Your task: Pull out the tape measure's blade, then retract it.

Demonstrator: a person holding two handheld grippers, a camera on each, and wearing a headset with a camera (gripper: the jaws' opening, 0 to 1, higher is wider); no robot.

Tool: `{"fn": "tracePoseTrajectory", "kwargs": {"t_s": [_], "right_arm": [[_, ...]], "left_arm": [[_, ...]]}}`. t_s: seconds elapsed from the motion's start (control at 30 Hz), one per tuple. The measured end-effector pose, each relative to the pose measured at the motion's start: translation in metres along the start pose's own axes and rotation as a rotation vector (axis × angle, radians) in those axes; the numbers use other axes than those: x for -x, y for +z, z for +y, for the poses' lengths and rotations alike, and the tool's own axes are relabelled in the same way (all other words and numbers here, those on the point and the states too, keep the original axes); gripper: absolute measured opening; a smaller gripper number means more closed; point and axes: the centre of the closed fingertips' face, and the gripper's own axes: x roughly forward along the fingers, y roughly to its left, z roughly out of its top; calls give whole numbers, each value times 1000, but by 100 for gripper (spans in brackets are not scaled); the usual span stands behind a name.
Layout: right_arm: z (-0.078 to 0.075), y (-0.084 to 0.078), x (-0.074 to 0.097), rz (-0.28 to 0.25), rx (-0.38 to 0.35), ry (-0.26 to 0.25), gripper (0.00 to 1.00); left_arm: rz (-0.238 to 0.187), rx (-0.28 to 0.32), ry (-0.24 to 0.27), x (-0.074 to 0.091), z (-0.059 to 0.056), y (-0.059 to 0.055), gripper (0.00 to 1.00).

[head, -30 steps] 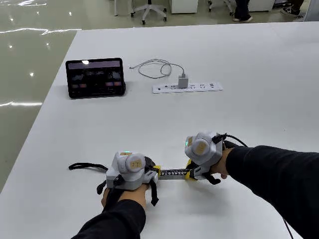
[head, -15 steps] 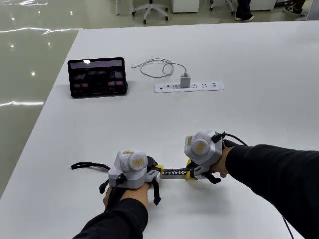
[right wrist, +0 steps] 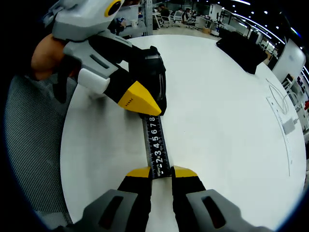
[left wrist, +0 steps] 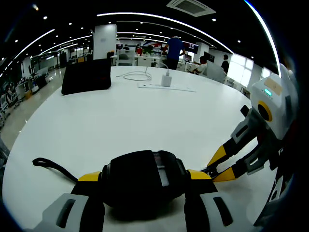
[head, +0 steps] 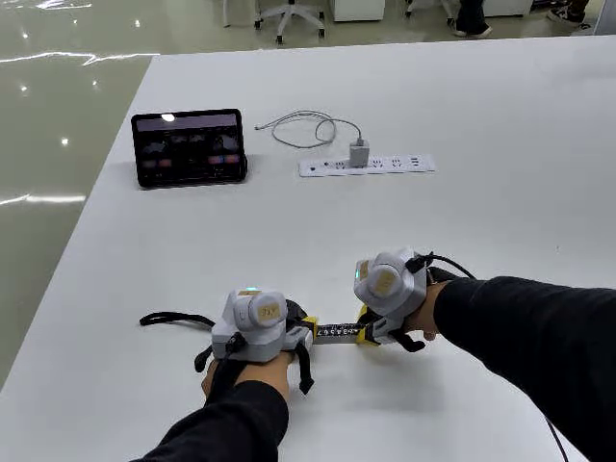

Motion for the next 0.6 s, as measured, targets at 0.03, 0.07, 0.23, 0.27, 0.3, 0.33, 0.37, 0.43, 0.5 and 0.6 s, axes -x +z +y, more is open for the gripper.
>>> {"fn": "tracePoseTrajectory", "kwargs": {"t_s": [0.03, 0.07, 0.23, 0.27, 0.3, 0.33, 0.37, 0.43, 0.5, 0.6], "right_arm": [[0, 0, 0, -1, -1, 0, 12], [0, 1, 0, -2, -2, 0, 12], [3, 3, -1, -7, 31, 9, 11], [3, 3, -2, -10, 39, 11, 11], [2, 4, -2, -13, 31, 14, 11], [1, 4, -2, -17, -8, 24, 11], [0, 4, -2, -20, -10, 23, 11], [1, 4, -3, -22, 13, 23, 11], [1, 5, -3, -23, 13, 22, 11], [0, 6, -4, -27, -11, 24, 11]], "left_arm": [[0, 0, 0, 0, 0, 0, 63], [-1, 0, 0, 0, 0, 0, 63], [-6, -5, -2, 0, 0, 0, 62], [-5, -4, -4, 0, 1, 0, 62], [-3, -3, -5, 0, 1, 0, 62], [-3, -1, -5, 0, 1, 0, 62], [-3, 1, -5, 0, 0, 0, 62], [-3, 2, -5, 0, 1, 0, 62], [0, 4, -7, 0, 0, 0, 62], [0, 3, -13, 0, 1, 0, 62]]}}
